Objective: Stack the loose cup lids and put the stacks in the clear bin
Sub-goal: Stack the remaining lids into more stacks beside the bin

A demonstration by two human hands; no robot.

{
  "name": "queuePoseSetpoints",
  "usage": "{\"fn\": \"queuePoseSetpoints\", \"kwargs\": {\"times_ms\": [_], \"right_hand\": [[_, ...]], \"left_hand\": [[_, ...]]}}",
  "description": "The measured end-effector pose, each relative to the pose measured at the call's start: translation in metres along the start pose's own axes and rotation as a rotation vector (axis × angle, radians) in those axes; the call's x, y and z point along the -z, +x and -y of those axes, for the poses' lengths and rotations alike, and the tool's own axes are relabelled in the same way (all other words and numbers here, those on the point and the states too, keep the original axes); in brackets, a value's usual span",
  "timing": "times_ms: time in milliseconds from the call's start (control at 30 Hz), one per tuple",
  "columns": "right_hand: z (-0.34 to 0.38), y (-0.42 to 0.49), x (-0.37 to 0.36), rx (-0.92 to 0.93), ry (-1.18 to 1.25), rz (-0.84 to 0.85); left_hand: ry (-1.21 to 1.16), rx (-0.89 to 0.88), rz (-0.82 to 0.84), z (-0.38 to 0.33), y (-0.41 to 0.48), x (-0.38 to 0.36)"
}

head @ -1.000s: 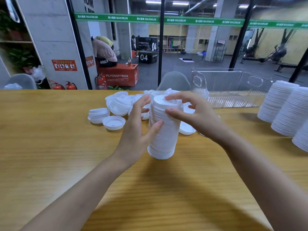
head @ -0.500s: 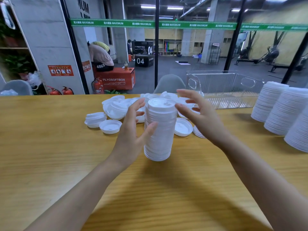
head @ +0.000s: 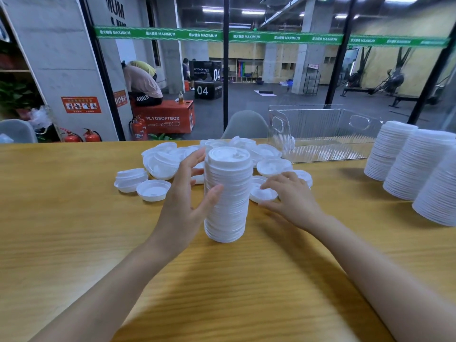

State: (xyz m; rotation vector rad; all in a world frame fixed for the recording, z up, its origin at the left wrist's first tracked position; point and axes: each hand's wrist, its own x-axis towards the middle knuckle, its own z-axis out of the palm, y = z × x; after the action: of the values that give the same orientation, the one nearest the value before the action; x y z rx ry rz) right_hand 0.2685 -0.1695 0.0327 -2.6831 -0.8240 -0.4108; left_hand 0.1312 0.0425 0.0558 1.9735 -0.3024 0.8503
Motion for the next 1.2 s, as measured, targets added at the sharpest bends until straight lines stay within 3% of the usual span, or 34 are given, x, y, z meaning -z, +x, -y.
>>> {"fn": "queuePoseSetpoints", "kwargs": {"times_ms": [100,200,267,367,433,567,733,900,1200], "right_hand": [[0.003,0.007,-0.011,0.001,-0.144,-0.002],[0.004,0.006,-0.012,-0.014,-0.137,-0.022],[0.005,0.004,-0.004,-0.064,0.131,-0.058],[0.002,-0.003,0.016,-0.213,0.834,-0.060],[-0.003,-0.010,0.025,-0.338,1.041,0.029],[-0.019,-0.024,0.019,-0.436,0.905,0.110],[-0.027,-0.029,0.005,-0.250,0.465,0.017],[-0.024,-0.034,-0.004,-0.128,0.327,0.178],[-0.019,-0.034,-0.006,-0.060,0.443,0.073]], "left_hand": [[0.003,0.006,-0.004,0.000,0.000,0.000],[0.009,0.008,-0.003,0.000,0.001,0.001],[0.012,0.004,0.000,0.000,0.001,0.002],[0.008,0.005,0.001,0.001,0.001,0.002],[0.008,0.004,-0.001,0.002,0.001,0.002],[0.019,0.009,0.004,0.001,0.000,0.001],[0.018,0.012,0.006,0.000,0.000,0.000],[0.018,0.015,0.004,0.001,-0.001,0.000],[0.014,0.017,0.007,0.002,-0.001,-0.001]]}}
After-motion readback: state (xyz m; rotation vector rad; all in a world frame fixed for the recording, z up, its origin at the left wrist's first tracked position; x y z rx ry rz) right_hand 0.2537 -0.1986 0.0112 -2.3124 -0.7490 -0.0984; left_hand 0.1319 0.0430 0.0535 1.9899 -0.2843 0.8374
